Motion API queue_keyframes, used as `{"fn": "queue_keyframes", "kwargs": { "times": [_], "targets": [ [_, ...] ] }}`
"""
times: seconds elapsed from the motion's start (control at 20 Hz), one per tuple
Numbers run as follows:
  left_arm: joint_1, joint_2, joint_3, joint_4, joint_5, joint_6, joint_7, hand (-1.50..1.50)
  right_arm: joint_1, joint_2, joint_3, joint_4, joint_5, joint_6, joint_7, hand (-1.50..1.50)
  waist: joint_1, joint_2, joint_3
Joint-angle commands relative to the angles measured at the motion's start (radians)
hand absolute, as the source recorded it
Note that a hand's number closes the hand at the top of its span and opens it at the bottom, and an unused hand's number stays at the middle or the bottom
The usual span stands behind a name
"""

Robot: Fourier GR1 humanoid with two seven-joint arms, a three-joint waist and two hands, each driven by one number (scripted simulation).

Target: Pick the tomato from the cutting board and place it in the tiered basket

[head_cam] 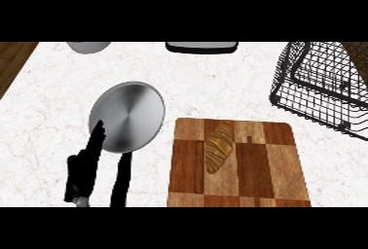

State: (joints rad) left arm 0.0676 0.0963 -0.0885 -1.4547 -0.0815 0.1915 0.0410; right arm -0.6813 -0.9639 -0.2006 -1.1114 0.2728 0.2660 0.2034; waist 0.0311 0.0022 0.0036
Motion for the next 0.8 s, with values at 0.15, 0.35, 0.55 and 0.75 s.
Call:
{"fn": "queue_keyframes", "kwargs": {
  "times": [0.15,0.35,0.55,0.75],
  "targets": [
    [0.015,-0.009,0.002,0.031,0.007,-0.015,0.007,0.00,-0.105,0.121,0.106,0.188,0.163,-0.109,-0.033,1.50,-0.006,0.004,-0.004],
    [0.032,-0.029,-0.005,0.010,-0.012,0.012,-0.010,0.00,-0.137,0.204,0.095,0.294,0.190,-0.185,-0.067,1.50,-0.008,0.003,-0.003],
    [0.036,-0.008,0.013,0.022,0.007,-0.018,-0.003,0.00,-0.221,0.222,0.031,0.447,0.137,-0.158,-0.114,1.50,-0.001,0.005,-0.003],
    [-0.007,-0.024,0.010,0.037,-0.008,0.003,0.007,0.00,-0.252,0.281,-0.058,0.502,0.014,-0.104,-0.086,-1.50,-0.006,0.006,-0.003]
  ]
}}
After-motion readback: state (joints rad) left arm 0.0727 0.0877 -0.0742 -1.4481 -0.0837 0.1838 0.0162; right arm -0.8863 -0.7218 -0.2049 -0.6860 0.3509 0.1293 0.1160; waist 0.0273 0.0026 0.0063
